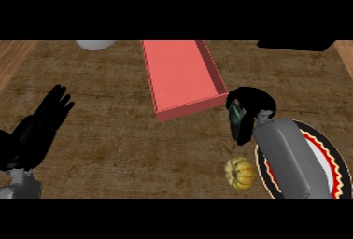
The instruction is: Pick the eggplant from the plate and place it in the cardboard box
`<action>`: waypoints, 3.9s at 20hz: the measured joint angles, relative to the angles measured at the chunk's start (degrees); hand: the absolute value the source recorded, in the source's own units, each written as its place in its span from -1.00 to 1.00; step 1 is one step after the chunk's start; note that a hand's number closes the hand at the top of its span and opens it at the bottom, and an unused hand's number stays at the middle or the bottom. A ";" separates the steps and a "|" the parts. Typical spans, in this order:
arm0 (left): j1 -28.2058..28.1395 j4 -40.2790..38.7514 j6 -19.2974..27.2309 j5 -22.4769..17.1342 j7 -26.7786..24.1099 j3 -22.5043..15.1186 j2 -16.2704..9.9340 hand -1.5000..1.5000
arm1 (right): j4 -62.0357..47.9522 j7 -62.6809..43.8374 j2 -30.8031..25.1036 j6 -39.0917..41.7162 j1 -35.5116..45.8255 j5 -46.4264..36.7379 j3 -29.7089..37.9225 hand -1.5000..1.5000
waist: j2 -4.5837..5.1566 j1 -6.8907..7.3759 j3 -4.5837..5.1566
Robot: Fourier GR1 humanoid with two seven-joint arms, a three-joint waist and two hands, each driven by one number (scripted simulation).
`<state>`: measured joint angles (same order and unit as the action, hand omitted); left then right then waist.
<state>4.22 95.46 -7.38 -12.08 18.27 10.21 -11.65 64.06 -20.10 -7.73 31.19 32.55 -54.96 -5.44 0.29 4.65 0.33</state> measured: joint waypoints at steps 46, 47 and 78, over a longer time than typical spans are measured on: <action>3.59 -3.85 0.54 1.66 -1.54 -0.76 0.65 0.00 | -36.17 -42.46 7.25 -38.56 55.45 0.48 -18.35 1.00 | 0.75 0.07 -0.16; 3.75 -3.92 0.21 1.38 -1.36 -0.53 0.29 0.00 | -36.89 -42.01 7.25 -39.67 54.88 0.64 -18.31 1.00 | 0.79 0.04 -0.16; -0.05 -1.26 1.26 1.35 -1.22 1.33 0.20 0.00 | -31.19 -36.03 7.39 -82.66 38.09 11.11 -12.86 -1.00 | -0.31 -3.23 -0.33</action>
<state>4.17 94.21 -6.12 -10.72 17.05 11.54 -11.45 32.87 -56.14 -0.34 -51.47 70.64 -43.85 -18.30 -0.02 1.42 -0.01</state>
